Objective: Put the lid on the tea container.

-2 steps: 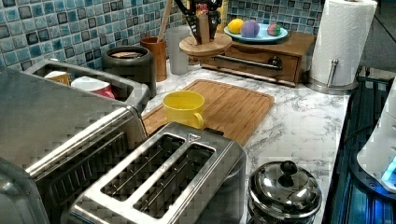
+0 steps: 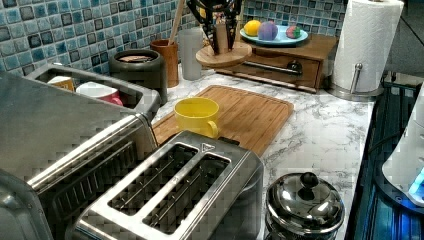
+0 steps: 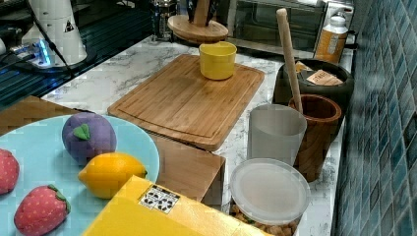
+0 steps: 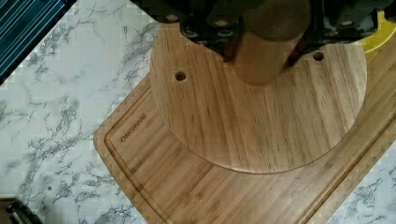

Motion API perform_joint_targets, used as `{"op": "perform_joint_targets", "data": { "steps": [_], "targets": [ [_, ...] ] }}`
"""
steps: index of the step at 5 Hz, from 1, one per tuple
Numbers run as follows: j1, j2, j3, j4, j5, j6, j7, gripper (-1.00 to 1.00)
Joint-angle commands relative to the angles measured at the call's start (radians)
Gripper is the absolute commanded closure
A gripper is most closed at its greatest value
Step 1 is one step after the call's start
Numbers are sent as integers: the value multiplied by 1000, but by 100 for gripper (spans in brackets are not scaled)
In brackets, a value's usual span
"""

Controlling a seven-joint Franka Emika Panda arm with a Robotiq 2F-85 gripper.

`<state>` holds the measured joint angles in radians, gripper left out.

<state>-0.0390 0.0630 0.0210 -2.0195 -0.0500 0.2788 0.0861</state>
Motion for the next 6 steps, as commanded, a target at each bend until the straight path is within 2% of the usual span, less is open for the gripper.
{"op": "perform_joint_targets", "data": {
  "steps": [1, 3, 6],
  "targets": [
    [15, -109, -7, 0, -1, 224, -17, 100],
    [16, -116, 5, 106, -18, 285, 39, 100],
    [25, 12, 7, 438, -51, 204, 114, 100]
  ]
}}
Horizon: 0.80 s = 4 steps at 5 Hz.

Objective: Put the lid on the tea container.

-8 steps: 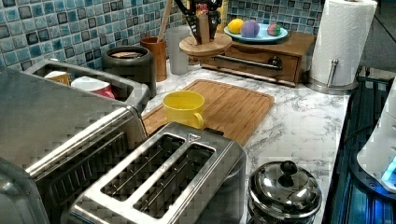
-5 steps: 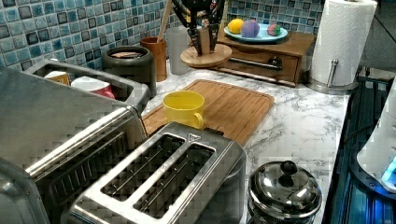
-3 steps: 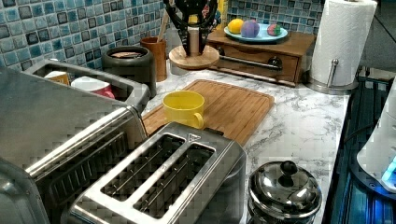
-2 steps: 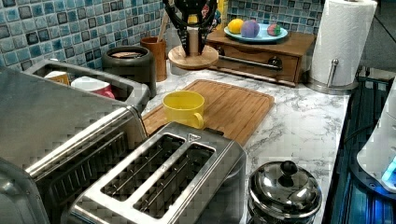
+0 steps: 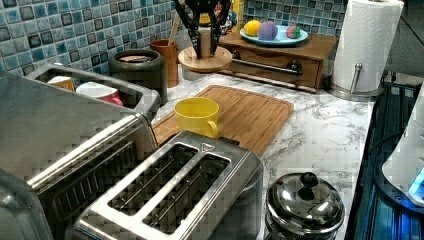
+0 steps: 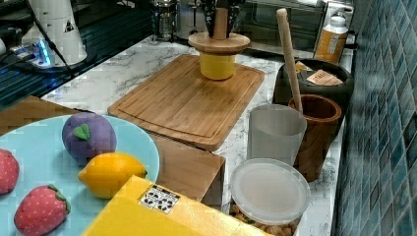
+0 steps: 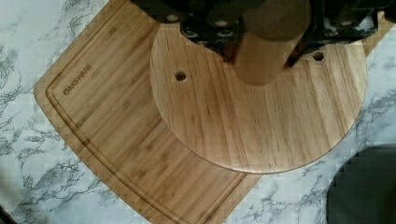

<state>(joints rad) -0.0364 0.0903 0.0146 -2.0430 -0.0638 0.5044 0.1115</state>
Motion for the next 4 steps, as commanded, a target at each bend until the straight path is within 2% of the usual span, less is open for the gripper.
{"op": "perform_joint_targets", "data": {
  "steps": [1, 2, 3, 4],
  "targets": [
    [20, 27, 27, 530, -51, -24, 98, 100],
    [26, 83, 28, 630, -50, -38, 92, 100],
    [39, 131, 28, 713, -90, -23, 100, 100],
    [40, 236, 30, 858, -82, -75, 49, 100]
  ]
}}
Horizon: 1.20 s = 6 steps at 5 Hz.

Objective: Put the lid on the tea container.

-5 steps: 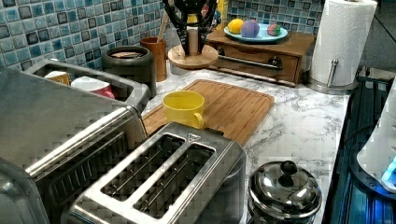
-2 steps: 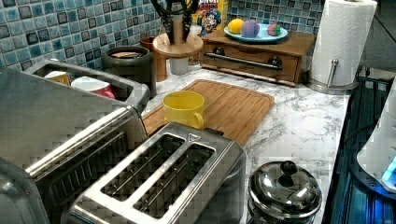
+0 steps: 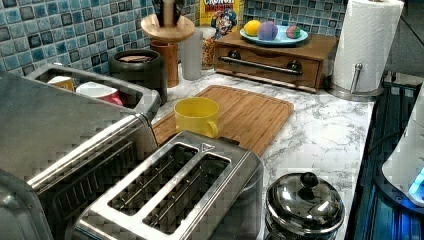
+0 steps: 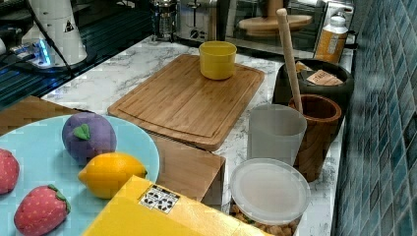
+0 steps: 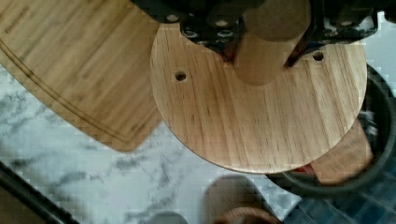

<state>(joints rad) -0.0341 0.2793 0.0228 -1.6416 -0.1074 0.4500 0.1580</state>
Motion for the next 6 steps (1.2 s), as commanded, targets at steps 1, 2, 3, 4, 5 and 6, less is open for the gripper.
{"op": "perform_joint_targets", "data": {
  "steps": [1, 2, 3, 4, 5, 6],
  "targets": [
    [31, 109, 23, 518, -24, -68, -21, 100],
    [31, 153, 21, 592, -17, -148, -34, 100],
    [41, 193, 17, 592, -23, -155, -27, 100],
    [51, 183, 12, 519, -49, -73, 3, 100],
    [66, 188, -2, 457, -64, -6, 17, 100],
    [68, 226, -2, 474, -61, 6, 15, 100]
  ]
}}
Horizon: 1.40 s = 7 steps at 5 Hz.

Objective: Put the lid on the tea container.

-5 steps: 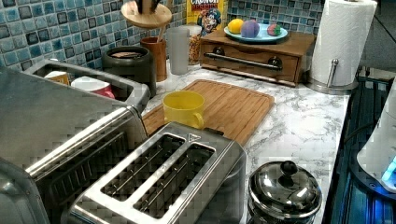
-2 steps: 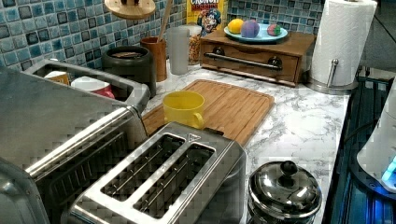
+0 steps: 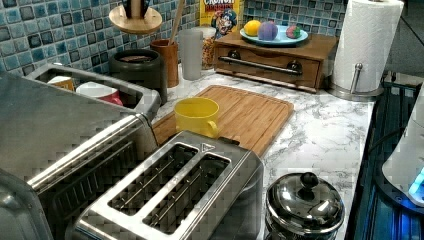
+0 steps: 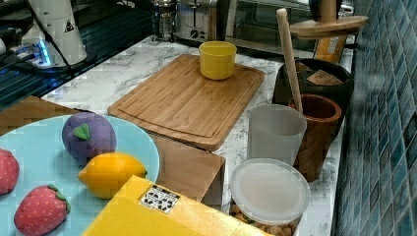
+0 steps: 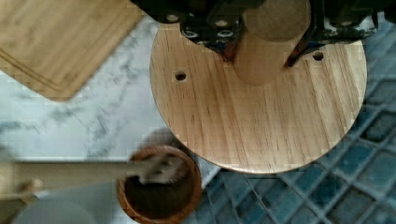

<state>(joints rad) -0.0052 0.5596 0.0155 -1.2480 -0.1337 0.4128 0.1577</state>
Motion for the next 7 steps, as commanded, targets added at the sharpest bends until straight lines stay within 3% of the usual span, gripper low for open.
{"op": "perform_joint_targets", "data": {
  "steps": [1, 3, 5, 7],
  "targets": [
    [39, -30, 13, 95, -30, 44, 12, 100],
    [23, 51, 45, 177, -3, -9, -21, 100],
    [26, 68, 44, 172, -33, 6, 2, 100],
    [46, 10, -4, 63, -84, 111, 79, 100]
  ]
}}
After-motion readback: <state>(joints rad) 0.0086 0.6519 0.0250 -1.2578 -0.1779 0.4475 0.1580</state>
